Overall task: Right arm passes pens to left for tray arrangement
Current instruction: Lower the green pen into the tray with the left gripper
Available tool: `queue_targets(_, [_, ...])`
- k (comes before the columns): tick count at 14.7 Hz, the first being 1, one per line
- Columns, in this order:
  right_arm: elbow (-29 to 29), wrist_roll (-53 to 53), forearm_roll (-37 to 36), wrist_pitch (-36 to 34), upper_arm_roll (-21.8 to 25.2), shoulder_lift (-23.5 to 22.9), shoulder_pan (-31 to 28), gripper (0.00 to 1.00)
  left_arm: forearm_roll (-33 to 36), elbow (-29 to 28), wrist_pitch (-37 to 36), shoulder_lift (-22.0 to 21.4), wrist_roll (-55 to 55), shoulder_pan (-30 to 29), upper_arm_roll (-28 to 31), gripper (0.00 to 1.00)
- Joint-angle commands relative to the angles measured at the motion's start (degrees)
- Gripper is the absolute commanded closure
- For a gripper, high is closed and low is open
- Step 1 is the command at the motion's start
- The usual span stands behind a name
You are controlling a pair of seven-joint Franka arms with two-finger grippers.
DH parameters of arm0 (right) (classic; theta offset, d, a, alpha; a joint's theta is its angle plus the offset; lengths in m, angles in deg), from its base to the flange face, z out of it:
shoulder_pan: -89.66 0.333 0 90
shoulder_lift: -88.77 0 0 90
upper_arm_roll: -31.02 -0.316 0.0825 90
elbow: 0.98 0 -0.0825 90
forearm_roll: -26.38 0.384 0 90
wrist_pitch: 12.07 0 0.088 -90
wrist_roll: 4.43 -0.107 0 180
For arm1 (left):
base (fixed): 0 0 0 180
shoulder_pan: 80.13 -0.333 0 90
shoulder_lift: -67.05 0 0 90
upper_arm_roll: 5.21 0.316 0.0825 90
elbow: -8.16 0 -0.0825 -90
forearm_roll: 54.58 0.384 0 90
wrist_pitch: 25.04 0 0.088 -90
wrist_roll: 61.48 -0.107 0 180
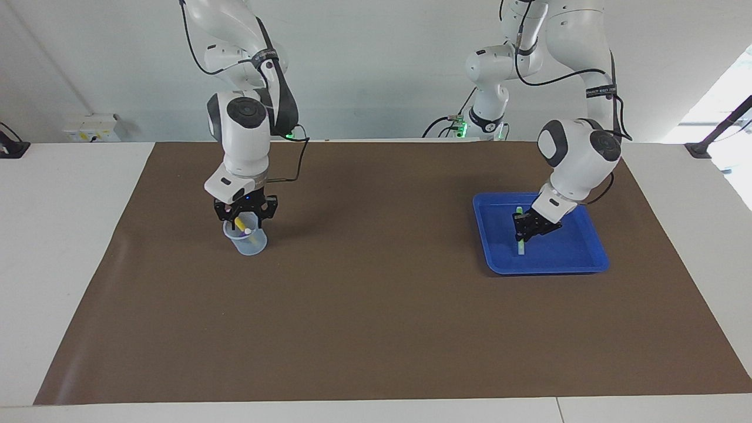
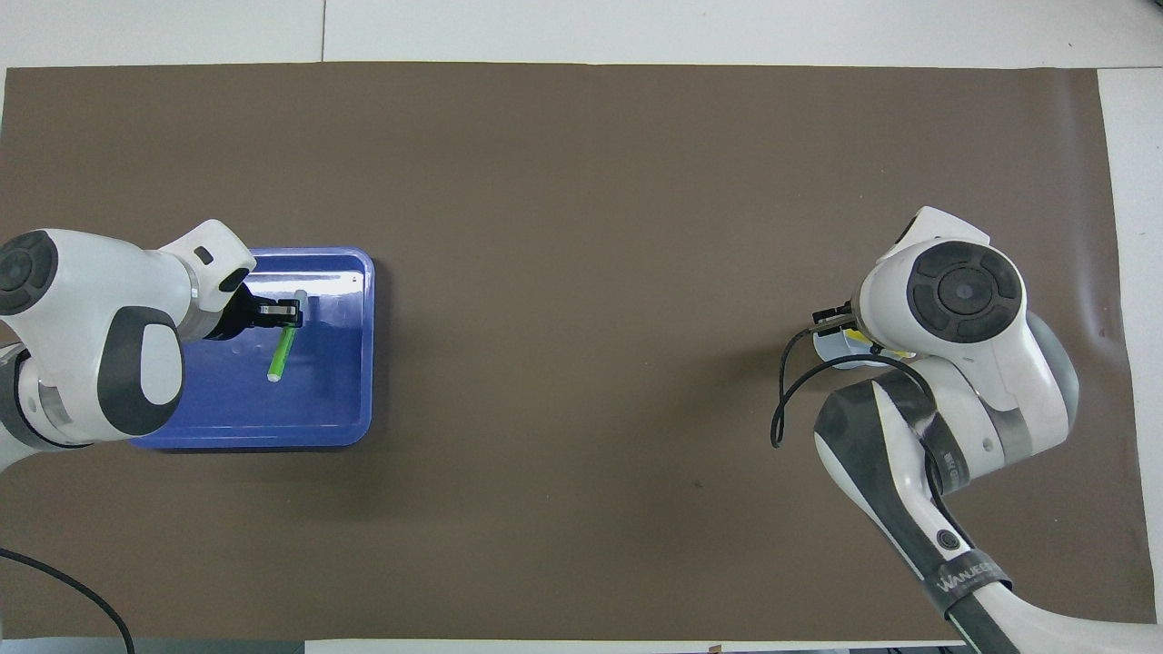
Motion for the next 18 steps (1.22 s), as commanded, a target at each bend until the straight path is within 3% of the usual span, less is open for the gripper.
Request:
queue_targets(1, [2.0, 1.4, -1.1, 3.4, 0.7, 0.8, -0.6, 0.46, 1.2, -1.9, 3.5, 0.5, -0.2, 0.9, 0.3, 1.00])
queue_targets(4, [2.0, 1.2, -1.1, 3.8, 0.7, 0.8, -0.6, 0.50, 1.3, -2.1, 3.3, 0.6, -0.3, 1.1, 0.3, 1.00])
queue_targets(5, [2.0, 1.1, -1.1, 4.2, 0.7, 0.7, -0.6, 0.55, 1.3, -2.1, 3.1, 0.6, -0.3, 1.1, 0.3, 0.95])
queue_targets(6, [2.0, 1.2, -1.1, 5.3, 0.8, 0.7, -0.6, 0.58, 1.3, -2.2, 3.0, 0.6, -0.3, 1.1, 0.3, 0.53])
queue_targets(7, [2.0, 1.2, -1.1, 5.5, 0.8, 0.6, -0.6, 0.67, 1.3, -2.2, 2.9, 0.6, -0.3, 1.1, 0.3, 0.27])
queue_targets(9, [1.9, 1.0, -1.1, 5.6, 0.8, 0.6, -0.6, 0.92, 1.3, -2.3, 2.9, 0.6, -0.2, 0.9, 0.3, 0.11])
queue_targets(10, [1.9, 1.0, -1.1, 5.8, 0.8, 0.5, -0.6, 1.00, 1.3, -2.2, 2.8, 0.6, -0.1, 0.9, 0.3, 0.08])
queue_targets(18, [0.0, 1.2, -1.1, 4.5, 1.4, 1.5, -0.6, 1.00, 1.2, -1.5, 0.7, 0.6, 0.1, 0.3, 0.3, 0.08])
